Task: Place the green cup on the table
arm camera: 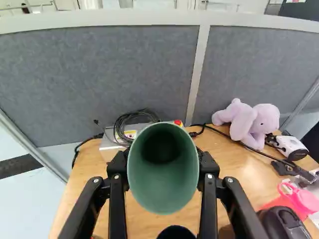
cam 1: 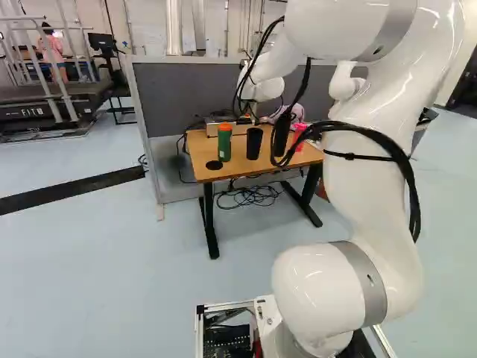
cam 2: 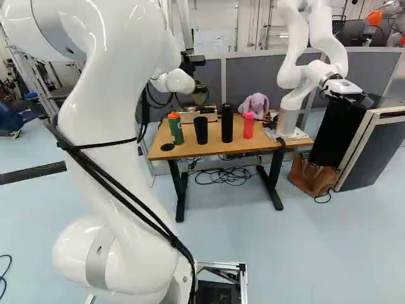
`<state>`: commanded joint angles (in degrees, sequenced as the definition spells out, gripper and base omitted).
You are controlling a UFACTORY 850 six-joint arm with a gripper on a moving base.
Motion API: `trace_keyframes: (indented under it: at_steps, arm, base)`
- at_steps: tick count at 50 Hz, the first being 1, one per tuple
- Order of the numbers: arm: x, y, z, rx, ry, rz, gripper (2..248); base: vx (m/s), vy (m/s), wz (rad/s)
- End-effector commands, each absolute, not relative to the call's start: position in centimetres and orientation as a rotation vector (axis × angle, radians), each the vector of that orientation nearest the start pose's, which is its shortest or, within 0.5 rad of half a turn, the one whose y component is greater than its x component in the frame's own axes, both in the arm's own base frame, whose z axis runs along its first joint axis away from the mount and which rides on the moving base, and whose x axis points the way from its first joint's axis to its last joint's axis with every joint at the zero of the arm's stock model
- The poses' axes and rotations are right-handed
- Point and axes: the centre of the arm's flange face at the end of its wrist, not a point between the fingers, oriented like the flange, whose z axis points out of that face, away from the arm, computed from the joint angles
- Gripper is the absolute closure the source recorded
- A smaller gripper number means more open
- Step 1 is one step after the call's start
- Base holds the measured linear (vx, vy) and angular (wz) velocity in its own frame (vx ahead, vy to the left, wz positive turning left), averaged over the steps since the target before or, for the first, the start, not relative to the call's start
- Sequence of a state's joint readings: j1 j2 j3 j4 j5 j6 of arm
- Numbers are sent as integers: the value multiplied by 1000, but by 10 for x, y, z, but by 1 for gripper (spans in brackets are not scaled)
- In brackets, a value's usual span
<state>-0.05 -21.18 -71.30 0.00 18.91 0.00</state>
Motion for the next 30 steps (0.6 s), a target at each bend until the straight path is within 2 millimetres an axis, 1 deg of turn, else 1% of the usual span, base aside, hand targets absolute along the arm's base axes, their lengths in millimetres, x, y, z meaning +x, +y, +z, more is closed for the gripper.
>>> trace_keyframes:
  at_steps: [10,30]
  arm:
    - [662,-2,538,-2661,4,-1673,122]
    - [684,-7,537,-2820,15,-1396,122]
  base:
    - [0,0,0]
    - [0,0,0]
